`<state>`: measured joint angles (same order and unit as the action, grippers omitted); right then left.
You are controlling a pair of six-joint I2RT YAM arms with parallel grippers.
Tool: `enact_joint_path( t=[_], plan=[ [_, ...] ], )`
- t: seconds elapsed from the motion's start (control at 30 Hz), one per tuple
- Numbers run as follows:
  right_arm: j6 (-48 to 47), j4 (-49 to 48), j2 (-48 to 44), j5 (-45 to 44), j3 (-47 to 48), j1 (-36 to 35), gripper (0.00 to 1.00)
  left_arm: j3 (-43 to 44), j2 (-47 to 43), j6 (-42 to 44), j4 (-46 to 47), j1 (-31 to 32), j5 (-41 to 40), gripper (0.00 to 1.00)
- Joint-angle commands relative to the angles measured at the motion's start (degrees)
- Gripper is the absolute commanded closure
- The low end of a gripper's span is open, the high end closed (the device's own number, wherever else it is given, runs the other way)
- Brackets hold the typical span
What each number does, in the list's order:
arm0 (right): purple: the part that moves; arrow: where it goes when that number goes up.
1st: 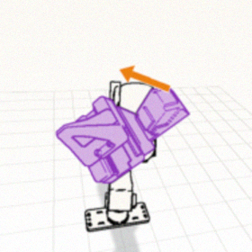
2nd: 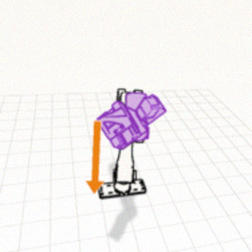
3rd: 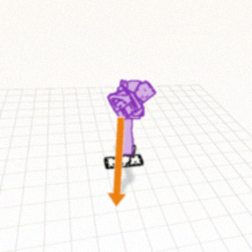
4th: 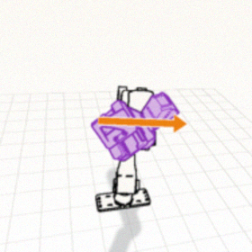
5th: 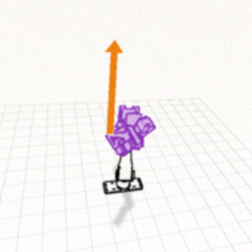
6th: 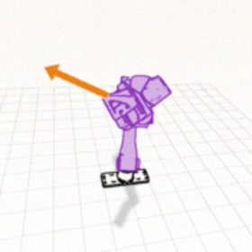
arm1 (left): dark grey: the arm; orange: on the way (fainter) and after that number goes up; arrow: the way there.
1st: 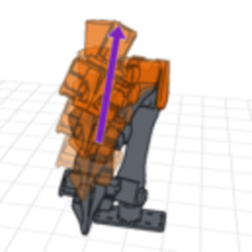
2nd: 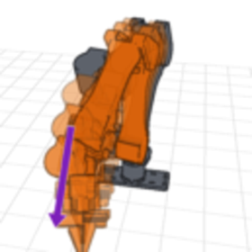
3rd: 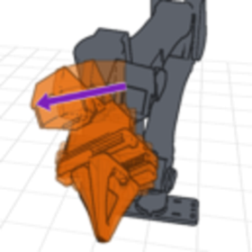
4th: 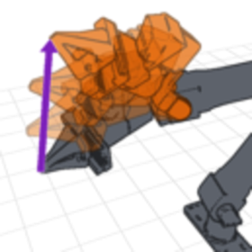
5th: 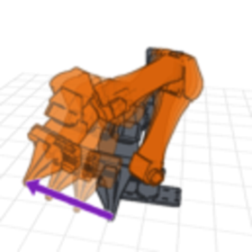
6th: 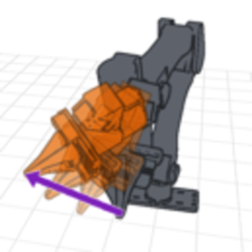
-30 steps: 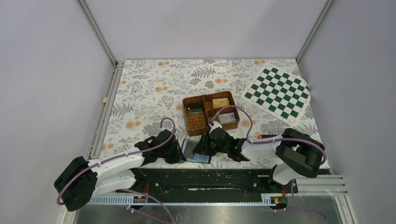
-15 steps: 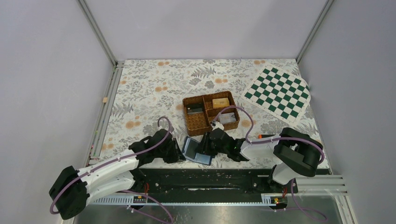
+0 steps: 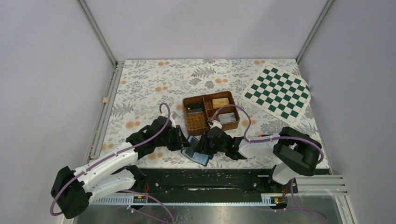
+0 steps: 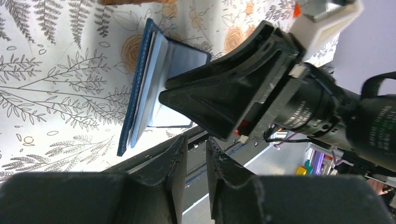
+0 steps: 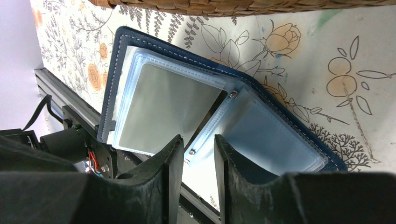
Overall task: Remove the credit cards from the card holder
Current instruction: Remove the credit card from the card holder.
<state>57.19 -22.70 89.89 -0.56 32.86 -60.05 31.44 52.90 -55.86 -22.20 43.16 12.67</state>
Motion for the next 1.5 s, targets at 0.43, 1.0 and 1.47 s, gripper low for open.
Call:
enact_joint_path(
  t=[0.43,1.0,1.47],
  plan=[
    [-4.0,2.3,-0.1,-0.1,1.5,0.1,0.65,6.3,6.8,14.1,-0.7,-2.6,-0.8,0.57],
    [-5.5,1.4,-5.8,0.4,-1.7,0.2,0.65,0.8,12.2,13.4,4.7,-2.6,-0.4,0.76],
    [-1.0,-10.8,-5.5,6.8,-6.9,0.7,0.63,-14.5,2.5,-1.1,14.8,-2.6,3.5,1.00]
  ],
)
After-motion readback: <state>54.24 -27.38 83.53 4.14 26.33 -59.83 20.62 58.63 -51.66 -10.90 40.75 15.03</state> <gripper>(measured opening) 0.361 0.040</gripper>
